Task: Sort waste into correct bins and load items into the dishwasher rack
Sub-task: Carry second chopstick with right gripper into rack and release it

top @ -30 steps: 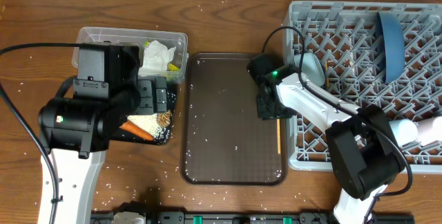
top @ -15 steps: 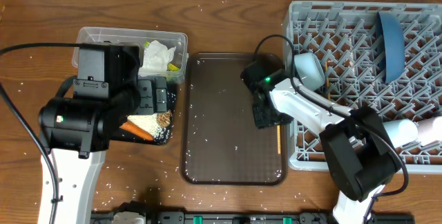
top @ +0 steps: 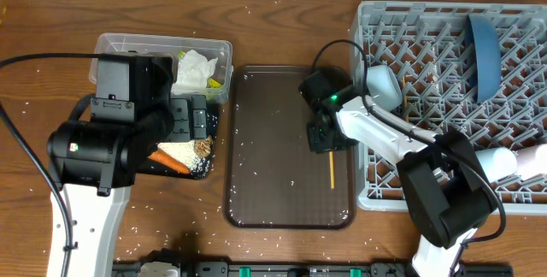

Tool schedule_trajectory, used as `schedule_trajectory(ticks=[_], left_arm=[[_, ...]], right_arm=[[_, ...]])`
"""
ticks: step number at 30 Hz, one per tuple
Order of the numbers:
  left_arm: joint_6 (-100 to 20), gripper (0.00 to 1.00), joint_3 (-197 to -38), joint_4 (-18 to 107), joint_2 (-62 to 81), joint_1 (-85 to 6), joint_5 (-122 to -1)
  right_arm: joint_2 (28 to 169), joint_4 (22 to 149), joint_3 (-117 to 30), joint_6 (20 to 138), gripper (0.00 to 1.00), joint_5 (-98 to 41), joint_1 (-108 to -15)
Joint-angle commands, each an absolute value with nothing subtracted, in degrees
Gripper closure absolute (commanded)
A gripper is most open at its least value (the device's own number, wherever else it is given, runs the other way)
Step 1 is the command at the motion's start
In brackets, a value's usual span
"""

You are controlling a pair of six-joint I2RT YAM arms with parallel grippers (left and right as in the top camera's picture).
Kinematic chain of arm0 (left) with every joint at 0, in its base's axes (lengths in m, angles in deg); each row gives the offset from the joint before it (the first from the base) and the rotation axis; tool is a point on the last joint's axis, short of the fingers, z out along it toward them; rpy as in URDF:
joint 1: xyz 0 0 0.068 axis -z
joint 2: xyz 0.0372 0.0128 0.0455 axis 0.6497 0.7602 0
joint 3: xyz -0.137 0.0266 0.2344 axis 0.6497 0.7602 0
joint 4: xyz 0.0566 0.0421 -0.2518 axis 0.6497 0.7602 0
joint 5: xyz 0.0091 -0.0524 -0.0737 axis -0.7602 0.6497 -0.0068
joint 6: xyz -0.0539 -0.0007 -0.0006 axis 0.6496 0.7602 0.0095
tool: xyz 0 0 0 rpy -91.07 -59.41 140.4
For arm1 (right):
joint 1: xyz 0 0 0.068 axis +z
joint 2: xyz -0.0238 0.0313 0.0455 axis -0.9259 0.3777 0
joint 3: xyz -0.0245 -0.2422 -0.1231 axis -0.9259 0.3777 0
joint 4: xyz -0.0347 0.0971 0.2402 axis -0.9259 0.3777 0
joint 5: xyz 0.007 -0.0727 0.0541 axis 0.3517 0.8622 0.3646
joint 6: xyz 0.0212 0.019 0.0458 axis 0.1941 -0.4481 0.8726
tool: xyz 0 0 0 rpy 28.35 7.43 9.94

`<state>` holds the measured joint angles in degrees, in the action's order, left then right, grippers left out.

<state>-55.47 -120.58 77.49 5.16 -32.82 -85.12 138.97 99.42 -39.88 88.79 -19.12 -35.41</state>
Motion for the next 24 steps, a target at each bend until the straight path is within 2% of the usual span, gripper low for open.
schedule_trajectory(ticks=[1, 4, 7, 14, 19, 24], left_arm=[[-55.19, 0.02, -121.08, 77.64, 5.45, -32.73, -84.92], [-55.21, 0.02, -121.08, 77.64, 5.45, -32.73, -84.92], [-55.19, 0.02, -121.08, 77.64, 5.45, -32.73, -84.92], [-55.19, 0.02, -121.08, 77.64, 5.45, -32.73, -84.94], [-55.19, 0.02, -121.08, 77.64, 5.45, -32.73, -84.92], [-55.21, 0.02, -121.08, 77.64, 5.45, -32.73, -84.92]], right_arm=[[139.47, 99.58, -38.5, 91.54, 0.81, -17.16, -34.73], [139.47, 99.18, -38.5, 92.52, 0.87, -14.62, -35.19], [139.47, 98.05, -38.5, 91.41, 0.99, -14.69, -35.67], [134.44, 101.65, -43.88, 82.82, 0.99, -23.32, -35.76], [124.28, 105.96, -50.57, 80.79, 0.99, -23.17, -37.42], [114.45, 108.97, -52.88, 80.24, 0.99, -18.47, -43.78]])
